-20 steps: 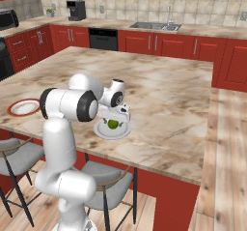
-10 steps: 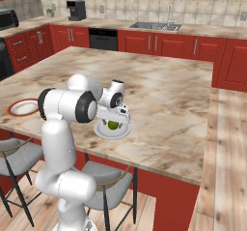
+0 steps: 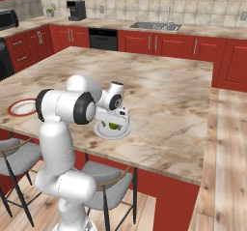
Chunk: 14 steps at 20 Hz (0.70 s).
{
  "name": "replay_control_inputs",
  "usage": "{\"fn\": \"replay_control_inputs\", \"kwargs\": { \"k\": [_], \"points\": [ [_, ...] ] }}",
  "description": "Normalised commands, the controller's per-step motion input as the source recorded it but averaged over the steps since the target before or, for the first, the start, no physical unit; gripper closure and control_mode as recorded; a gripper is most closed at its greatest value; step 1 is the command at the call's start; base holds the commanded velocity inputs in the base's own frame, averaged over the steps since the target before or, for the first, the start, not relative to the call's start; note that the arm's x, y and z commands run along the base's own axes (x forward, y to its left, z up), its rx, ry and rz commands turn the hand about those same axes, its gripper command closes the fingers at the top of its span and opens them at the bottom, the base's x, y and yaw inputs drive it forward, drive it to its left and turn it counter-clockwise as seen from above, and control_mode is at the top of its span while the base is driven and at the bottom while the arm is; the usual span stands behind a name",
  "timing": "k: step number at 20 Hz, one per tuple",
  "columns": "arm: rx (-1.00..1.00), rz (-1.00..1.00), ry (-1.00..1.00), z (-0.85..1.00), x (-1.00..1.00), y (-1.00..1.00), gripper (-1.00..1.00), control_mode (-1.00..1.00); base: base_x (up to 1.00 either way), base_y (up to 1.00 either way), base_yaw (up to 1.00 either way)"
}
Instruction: Transport the chicken drumstick and lime to the fridge. Place the chicken drumstick on the rack containing meat and place the lime on the rack containing the vegetable, ensuring meats and vegetables are on different racks.
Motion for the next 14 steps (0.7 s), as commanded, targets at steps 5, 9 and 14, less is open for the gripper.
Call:
{"fn": "replay_control_inputs", "kwargs": {
  "k": [5, 9, 14],
  "points": [
    [0.00, 0.00, 0.00, -0.06, 0.20, -0.02, -1.00, -1.00, 0.00, 0.00, 0.00],
    [0.00, 0.00, 0.00, 0.00, 0.02, -0.14, -1.00, -1.00, 0.00, 0.00, 0.00],
    [0.00, 0.00, 0.00, 0.00, 0.14, -0.11, -1.00, -1.00, 0.00, 0.00, 0.00]
  ]
}}
